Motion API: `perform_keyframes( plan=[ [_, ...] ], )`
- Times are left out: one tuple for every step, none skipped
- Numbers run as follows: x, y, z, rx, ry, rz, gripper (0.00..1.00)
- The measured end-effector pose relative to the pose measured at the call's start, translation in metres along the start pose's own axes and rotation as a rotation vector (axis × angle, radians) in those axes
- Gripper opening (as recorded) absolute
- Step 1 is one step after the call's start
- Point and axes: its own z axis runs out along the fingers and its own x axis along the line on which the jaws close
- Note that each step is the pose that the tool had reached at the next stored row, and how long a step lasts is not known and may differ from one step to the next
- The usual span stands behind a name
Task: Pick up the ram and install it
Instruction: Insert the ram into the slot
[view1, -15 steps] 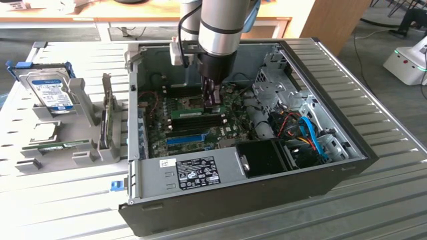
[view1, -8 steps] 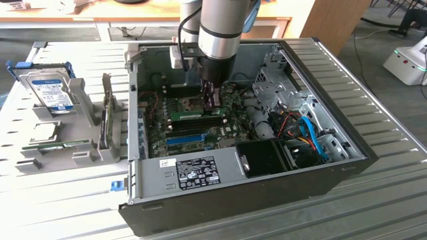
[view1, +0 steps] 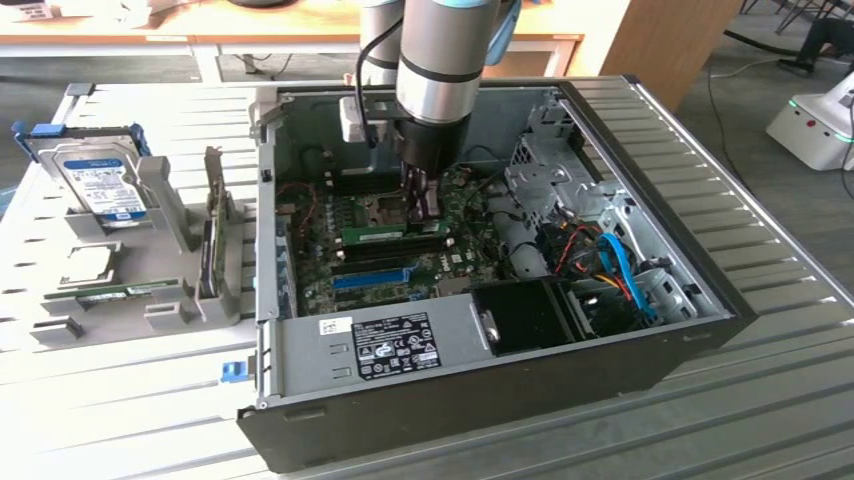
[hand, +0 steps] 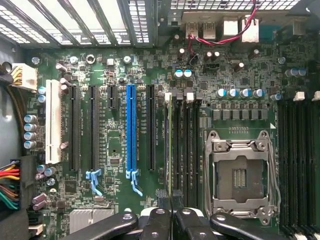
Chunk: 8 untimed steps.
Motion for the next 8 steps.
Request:
perform_keyframes(
  plan=[
    [0.0,0.0,0.0,0.0,0.0,0.0,0.12],
    [0.0,0.0,0.0,0.0,0.0,0.0,0.12],
    [-0.0001,0.0,0.0001,0.0001,-0.0002,0.0,0.12],
    [0.0,0.0,0.0001,0.0001,-0.0003,0.0,0.12],
    [0.0,-0.0002,0.0001,0.0001,-0.0002,0.0,0.12],
    [-0.0001,-0.0008,0.0002,0.0001,-0.0003,0.0,0.12],
    [-0.0001,-0.0017,0.0002,0.0002,-0.0004,0.0,0.12],
    [-0.0001,-0.0028,0.0001,0.0002,-0.0003,0.0,0.12]
  ],
)
